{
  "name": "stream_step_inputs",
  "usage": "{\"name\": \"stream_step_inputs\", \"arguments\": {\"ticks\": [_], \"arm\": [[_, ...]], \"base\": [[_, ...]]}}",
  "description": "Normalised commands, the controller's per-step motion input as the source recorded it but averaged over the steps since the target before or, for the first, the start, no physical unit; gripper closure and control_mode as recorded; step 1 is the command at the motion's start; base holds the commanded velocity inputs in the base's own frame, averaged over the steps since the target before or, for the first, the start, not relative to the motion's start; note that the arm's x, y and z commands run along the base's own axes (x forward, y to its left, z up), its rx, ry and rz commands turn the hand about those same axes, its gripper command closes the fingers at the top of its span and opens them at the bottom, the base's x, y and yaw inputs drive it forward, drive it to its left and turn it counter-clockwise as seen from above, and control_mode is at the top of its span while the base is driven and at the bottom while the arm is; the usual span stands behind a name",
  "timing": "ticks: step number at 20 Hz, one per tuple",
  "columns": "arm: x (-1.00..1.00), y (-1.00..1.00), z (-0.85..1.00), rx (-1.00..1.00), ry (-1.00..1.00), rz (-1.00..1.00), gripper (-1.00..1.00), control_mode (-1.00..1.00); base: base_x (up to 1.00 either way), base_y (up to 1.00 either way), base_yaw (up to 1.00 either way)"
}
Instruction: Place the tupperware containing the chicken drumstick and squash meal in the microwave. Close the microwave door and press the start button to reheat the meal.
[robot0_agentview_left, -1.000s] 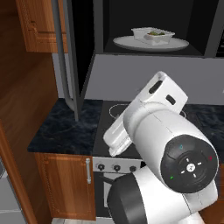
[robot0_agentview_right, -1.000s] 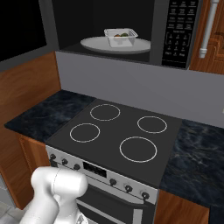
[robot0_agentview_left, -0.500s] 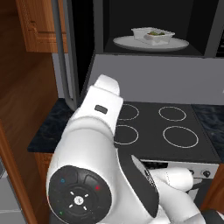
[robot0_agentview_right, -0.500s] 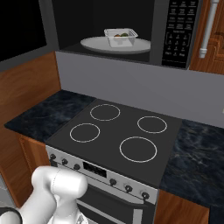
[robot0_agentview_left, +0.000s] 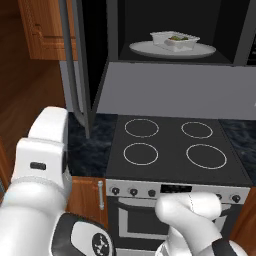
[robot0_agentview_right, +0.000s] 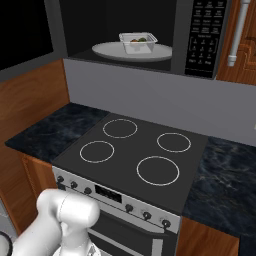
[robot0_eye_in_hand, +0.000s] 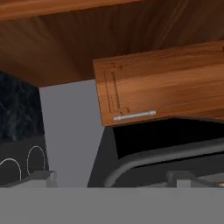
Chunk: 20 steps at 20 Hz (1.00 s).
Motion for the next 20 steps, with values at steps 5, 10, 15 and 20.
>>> {"name": "stream_step_inputs", "arguments": {"ticks": [5,10,15,20], "arm": [[0.25,0.47,0.00,-0.16,-0.07,0.00,-1.00,-1.00],[0.46,0.10,0.00,-0.04,-0.01,0.00,-1.00,-1.00],[0.53,0.06,0.00,-0.03,0.00,-0.03,-1.00,-1.00],[0.58,0.11,0.00,-0.04,0.00,-0.05,-1.00,-1.00]], "base": [[0.00,0.00,0.00],[0.00,0.00,0.00],[0.00,0.00,0.00],[0.00,0.00,0.00]]}}
